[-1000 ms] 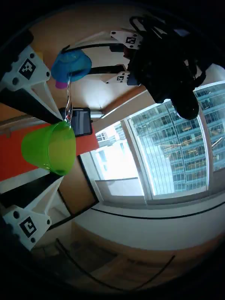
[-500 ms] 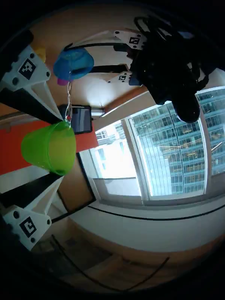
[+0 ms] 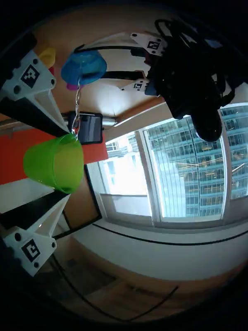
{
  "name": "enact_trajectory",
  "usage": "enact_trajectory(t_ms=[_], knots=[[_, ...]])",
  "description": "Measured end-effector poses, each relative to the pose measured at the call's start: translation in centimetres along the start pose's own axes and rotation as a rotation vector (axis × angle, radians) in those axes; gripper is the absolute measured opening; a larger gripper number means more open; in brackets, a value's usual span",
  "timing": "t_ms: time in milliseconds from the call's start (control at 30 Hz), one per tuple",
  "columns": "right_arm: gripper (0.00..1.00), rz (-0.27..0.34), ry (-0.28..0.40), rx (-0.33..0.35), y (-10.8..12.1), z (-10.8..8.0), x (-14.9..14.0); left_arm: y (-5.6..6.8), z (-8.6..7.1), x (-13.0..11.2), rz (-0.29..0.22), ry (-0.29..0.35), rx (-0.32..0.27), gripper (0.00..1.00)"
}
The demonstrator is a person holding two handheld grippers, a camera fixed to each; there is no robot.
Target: Pour water
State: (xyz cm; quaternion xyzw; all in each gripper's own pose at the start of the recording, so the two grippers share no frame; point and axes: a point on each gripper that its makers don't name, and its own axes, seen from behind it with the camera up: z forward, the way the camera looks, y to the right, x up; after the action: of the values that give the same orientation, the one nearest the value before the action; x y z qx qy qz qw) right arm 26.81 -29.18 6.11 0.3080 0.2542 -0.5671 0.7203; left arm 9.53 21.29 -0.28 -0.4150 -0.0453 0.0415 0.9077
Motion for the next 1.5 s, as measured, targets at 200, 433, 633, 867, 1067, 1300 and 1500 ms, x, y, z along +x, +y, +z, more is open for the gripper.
enact_trajectory(t_ms=[200, 433, 633, 867, 1067, 1300, 1500], knots=[[0.91, -0.026, 0.004, -0.005, 0.2, -0.1, 0.1, 0.1, 0.1, 0.0, 0.001, -0.002, -0.001, 0.85], [0.91, -0.055, 0.009, -0.007, 0.2, -0.1, 0.2, 0.1, 0.2, 0.0, 0.0, -0.003, -0.002, 0.86], [0.91, -0.079, 0.017, -0.015, 0.4, 0.0, 0.5, 0.1, 0.3, 0.0, 0.0, -0.004, -0.002, 0.85], [0.91, -0.116, 0.018, -0.021, 0.7, 0.1, 0.8, 0.0, 0.3, 0.1, -0.006, -0.002, -0.004, 0.85], [0.91, -0.146, 0.019, -0.026, 0.9, 0.1, 1.1, 0.1, 0.3, 0.1, -0.007, -0.001, -0.004, 0.85], [0.91, -0.183, 0.018, -0.028, 0.8, -0.1, 1.5, 0.1, 0.4, 0.0, -0.007, -0.002, -0.006, 0.85], [0.91, -0.212, 0.017, -0.025, 0.5, 0.0, 1.7, 0.1, 0.5, -0.1, -0.009, -0.003, -0.006, 0.85]])
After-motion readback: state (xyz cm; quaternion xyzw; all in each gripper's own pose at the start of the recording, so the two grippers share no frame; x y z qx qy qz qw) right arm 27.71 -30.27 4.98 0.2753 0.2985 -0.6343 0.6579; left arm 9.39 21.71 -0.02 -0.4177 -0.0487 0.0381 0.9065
